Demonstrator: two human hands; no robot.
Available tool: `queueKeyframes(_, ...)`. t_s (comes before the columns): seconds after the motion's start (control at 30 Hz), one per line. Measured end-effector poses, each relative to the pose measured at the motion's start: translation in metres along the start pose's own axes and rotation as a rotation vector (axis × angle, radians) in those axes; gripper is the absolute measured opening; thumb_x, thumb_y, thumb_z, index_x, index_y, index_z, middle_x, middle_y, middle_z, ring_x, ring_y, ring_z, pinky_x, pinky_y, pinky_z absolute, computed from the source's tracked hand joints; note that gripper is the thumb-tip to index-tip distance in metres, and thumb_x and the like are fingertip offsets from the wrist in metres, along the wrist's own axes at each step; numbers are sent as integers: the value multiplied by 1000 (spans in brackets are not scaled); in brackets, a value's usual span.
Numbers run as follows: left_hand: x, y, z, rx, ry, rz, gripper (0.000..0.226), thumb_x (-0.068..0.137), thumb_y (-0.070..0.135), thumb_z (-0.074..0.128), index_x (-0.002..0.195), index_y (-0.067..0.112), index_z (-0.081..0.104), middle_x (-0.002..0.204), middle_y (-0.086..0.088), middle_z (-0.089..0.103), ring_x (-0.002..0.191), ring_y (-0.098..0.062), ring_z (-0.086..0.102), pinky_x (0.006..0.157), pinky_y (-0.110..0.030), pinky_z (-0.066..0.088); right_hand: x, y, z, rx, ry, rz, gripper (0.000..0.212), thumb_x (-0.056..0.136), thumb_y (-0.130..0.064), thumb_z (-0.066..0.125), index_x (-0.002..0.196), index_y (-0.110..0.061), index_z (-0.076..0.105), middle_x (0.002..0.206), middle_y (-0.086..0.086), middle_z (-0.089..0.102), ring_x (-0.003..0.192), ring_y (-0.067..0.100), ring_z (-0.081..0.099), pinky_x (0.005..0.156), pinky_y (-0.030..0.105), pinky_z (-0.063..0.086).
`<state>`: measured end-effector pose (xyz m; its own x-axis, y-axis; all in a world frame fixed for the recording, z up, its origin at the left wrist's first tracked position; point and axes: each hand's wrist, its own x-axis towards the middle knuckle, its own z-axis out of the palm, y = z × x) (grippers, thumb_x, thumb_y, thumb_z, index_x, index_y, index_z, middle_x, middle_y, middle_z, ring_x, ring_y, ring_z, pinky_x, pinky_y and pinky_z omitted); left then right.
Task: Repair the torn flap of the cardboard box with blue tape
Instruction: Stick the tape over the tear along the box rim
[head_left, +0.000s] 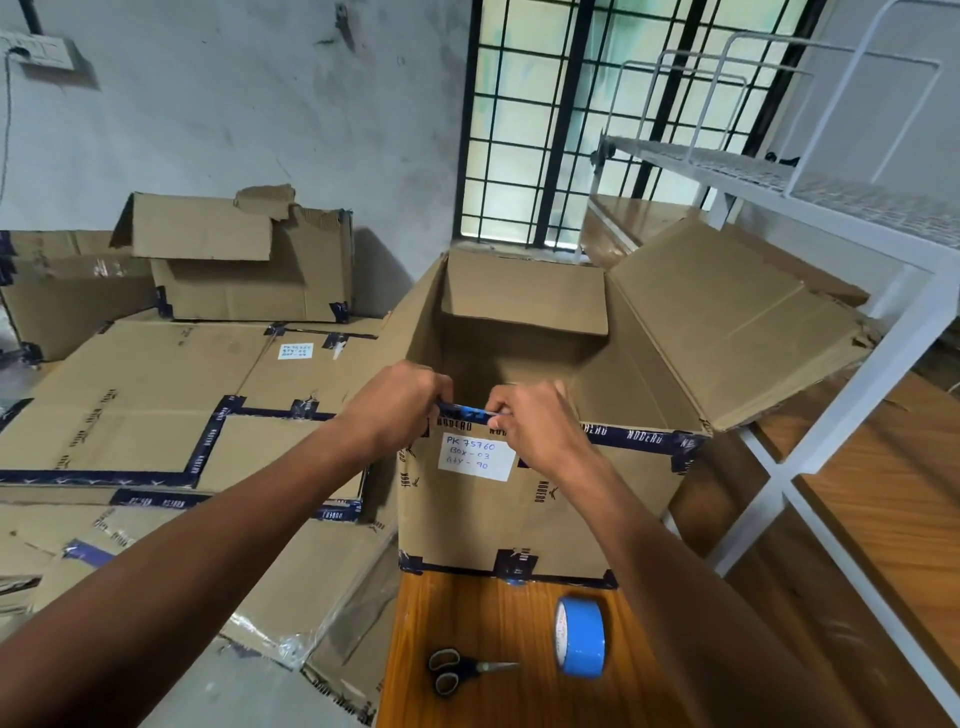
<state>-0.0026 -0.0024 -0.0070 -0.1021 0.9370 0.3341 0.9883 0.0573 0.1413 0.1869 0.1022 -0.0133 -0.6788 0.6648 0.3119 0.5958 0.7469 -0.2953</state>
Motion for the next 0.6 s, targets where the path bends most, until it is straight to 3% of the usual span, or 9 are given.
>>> queueKeyframes(0.13,7,-1,5,30,4,-13,18,100,12,68,114,22,75,107,-3,72,96,-21,65,80,-35,60,4,1,5,-13,8,28,12,101,-28,69,94,-29,78,74,-12,71,90,19,58,86,35,35)
queueKeyframes(0.23,8,-5,0,33,-27,27,21,101,15,68,117,25,77,109,-1,76,96,-18,67,80,-32,58,7,2,-1,0,-55,36,8,99,-31,72,98,-28,80,82,-10,76,99,20,60,94,39,38)
queueKeyframes(0.3,4,-10,-4,72,-36,94,24,101,19,69,121,30,78,111,3,78,98,-17,70,90,-37,57,7,5,-8,-2,-121,10,7,96,-29,76,101,-28,80,91,-8,79,103,19,63,101,42,37)
queueKeyframes(0.4,-3,-15,-6,131,-42,111,29,102,27,69,128,38,72,116,12,73,108,-13,67,107,-41,43,4,11,-14,-7,-141,-7,17,95,-27,77,111,-33,79,103,-9,79,107,19,61,101,44,37)
queueKeyframes(0.6,-8,-15,-4,235,7,19,28,101,30,70,127,40,73,117,11,76,124,-19,60,120,-47,29,-2,18,-14,-94,-87,-21,16,101,-39,68,109,-32,80,92,-10,76,98,16,58,106,45,30)
